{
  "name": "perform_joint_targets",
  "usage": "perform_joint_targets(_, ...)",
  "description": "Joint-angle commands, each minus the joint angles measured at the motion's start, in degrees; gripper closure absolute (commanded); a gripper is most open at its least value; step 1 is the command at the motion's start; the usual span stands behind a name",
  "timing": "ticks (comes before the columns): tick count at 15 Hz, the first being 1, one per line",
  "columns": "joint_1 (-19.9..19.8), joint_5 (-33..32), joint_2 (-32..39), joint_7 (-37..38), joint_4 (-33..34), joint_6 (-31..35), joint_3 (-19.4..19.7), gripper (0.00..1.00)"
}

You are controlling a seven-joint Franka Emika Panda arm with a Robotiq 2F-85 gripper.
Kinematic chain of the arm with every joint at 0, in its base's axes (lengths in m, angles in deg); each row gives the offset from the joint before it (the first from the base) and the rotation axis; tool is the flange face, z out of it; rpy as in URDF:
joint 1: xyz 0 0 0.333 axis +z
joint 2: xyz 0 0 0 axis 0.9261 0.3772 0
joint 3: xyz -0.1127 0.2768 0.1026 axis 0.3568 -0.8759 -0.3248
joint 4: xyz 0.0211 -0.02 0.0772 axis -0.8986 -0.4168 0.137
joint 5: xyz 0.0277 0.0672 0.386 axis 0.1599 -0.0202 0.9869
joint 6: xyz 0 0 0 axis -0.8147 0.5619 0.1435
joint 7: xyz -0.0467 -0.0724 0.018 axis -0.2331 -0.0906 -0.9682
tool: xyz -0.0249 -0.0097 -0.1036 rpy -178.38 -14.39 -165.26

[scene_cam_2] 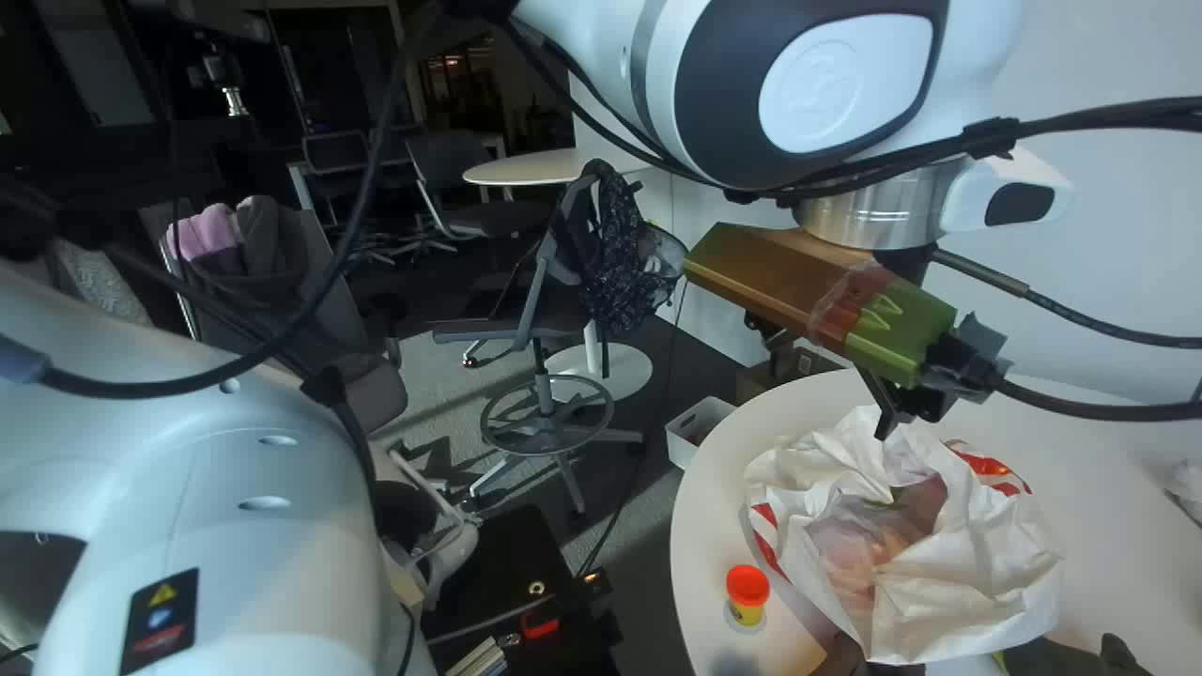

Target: Put the yellow container, moose, radish and pink t-shirt in the plastic bag.

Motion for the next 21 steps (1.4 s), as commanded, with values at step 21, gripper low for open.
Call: perform_joint_targets(21,0.6,1.6,5.2,-0.4,1.4,2.4,-0.8,0.00)
